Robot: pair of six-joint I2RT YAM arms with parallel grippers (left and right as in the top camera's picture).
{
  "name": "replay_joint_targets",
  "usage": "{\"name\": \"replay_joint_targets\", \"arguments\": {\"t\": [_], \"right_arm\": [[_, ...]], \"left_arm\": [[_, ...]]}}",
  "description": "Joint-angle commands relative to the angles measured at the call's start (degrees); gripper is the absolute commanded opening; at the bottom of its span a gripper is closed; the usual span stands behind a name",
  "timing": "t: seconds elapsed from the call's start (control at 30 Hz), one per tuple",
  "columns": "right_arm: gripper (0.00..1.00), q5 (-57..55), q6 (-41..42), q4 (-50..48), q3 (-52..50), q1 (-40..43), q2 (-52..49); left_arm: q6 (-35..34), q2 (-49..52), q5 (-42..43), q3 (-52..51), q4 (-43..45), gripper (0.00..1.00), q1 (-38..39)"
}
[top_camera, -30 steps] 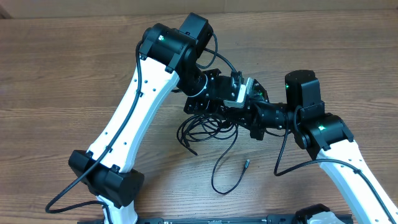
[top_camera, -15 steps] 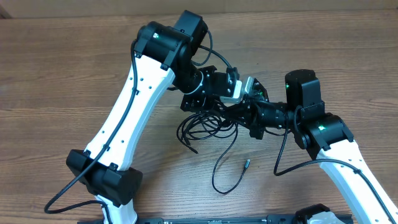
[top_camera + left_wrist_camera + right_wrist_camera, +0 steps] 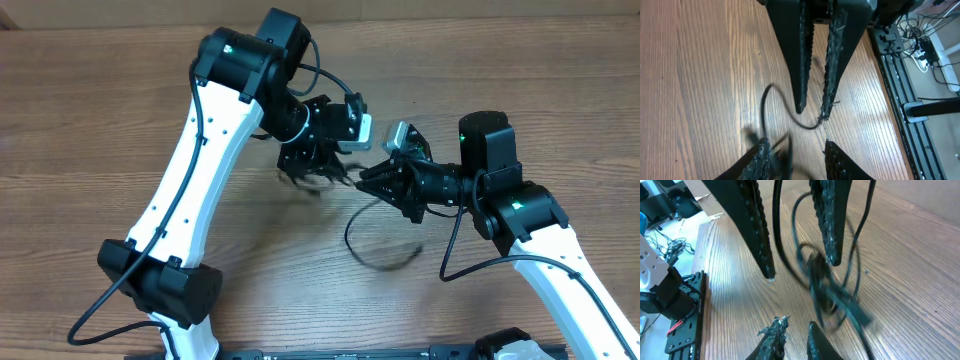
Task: Untangle cables
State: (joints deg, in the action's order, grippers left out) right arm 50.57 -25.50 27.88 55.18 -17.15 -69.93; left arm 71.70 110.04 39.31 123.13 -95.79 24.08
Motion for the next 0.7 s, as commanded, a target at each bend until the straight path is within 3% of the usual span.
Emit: {"name": "replay_joint_targets", "arguments": {"t": [0.0, 0.17, 0.3, 0.37, 0.43, 0.47, 0.53, 0.67], "right_arm": [[0.11, -0.37, 0.22, -0.20, 0.39, 0.11, 0.15], [0.13, -0.42, 0.22, -0.17, 0.39, 0.11, 0.15], [0.42, -2.05, 0.20, -0.15, 0.39, 0.11, 0.15], [0.64, -4.48, 0.20, -0.15, 0.39, 0.11, 0.15], [0.71, -6.38, 0.20, -0.15, 0.39, 0.11, 0.15], [0.81, -7.41, 0.20, -0.13, 0.39, 0.11, 0.15], [0.91, -8.85, 0.20, 0.11, 0.39, 0.13, 0.13], [0.95, -9.90, 0.17, 1.33, 0.39, 0.13, 0.13]], "left_arm": [[-0.55, -1.40, 0.83, 0.44, 0.13, 0.05, -0.07], [-0.55, -1.40, 1.27, 0.44, 0.13, 0.05, -0.07], [-0.55, -1.40, 3.32, 0.44, 0.07, 0.04, -0.07], [-0.55, -1.40, 4.09, 0.44, 0.07, 0.05, -0.07], [-0.55, -1.40, 4.20, 0.44, 0.07, 0.04, -0.07], [-0.55, -1.40, 4.20, 0.44, 0.02, 0.05, -0.07], [-0.55, -1.40, 4.15, 0.44, 0.02, 0.04, -0.07], [-0.57, -1.40, 4.00, 0.44, -0.02, 0.04, -0.07]]}}
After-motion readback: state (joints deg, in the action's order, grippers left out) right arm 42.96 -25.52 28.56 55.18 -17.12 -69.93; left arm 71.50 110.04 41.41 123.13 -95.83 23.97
